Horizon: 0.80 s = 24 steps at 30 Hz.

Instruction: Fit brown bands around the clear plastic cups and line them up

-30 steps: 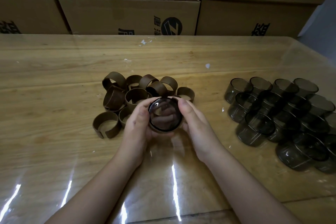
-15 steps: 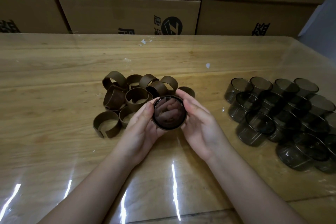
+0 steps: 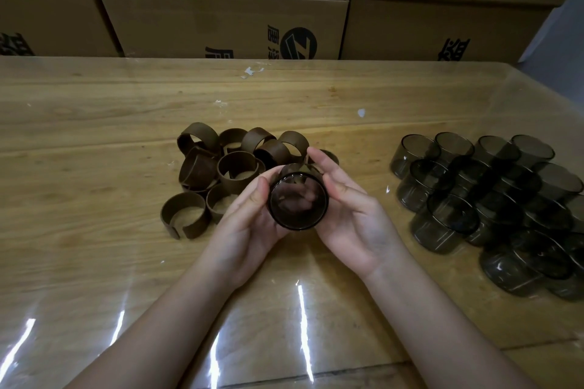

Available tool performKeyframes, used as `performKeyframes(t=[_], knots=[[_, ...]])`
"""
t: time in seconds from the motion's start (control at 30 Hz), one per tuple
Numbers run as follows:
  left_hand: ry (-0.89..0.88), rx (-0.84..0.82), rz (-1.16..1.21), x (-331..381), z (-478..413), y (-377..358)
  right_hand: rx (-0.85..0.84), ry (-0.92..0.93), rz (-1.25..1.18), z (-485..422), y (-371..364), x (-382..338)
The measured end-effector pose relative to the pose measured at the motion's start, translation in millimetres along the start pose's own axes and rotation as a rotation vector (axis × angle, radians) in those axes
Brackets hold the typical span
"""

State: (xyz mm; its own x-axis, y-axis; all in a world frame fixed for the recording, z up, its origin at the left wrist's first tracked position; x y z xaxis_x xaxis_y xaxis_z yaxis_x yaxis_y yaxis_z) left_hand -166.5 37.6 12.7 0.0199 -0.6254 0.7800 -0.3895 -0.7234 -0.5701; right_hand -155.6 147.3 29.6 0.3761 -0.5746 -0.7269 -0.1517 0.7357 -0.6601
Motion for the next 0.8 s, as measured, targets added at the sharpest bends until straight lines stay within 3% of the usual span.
performKeyframes(t=[0.27, 0.43, 0.5, 0.67, 0.8], knots=[[-0.024, -0.013, -0.306, -1.1, -0.4, 1.5, 0.204, 0.362, 0.583, 16.3, -6.9, -20.0], [-0.15, 0.001, -0.467, 8.6, 0.2, 8.1, 0.223, 0.496, 0.815, 22.1, -17.5, -17.4], [-0.105, 0.009, -0.374, 7.6, -0.3, 9.7, 0.186, 0.486, 0.802, 21.3, -19.5, -17.2], [0.031, 0.04, 0.126, 2.0, 1.3, 5.1, 0.235, 0.413, 0.818, 14.9, -12.4, -12.6], [0.072, 0.017, 0.088, 0.1, 1.1, 3.7, 0.25, 0.407, 0.797, 11.4, -8.3, -7.8]])
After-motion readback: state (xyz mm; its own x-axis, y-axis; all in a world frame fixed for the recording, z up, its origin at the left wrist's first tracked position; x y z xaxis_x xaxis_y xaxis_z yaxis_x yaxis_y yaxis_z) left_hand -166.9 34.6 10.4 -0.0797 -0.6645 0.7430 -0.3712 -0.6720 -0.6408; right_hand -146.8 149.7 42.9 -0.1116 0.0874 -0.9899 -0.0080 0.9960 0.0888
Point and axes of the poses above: each hand's wrist, its own z-axis away from the middle knuckle, its own y-axis out of the back of the hand, x = y × z, the point moved 7 cm from there along -z, towards the middle knuckle, and after that the axes turned 14 degrees about -y, right-handed, at the moved point
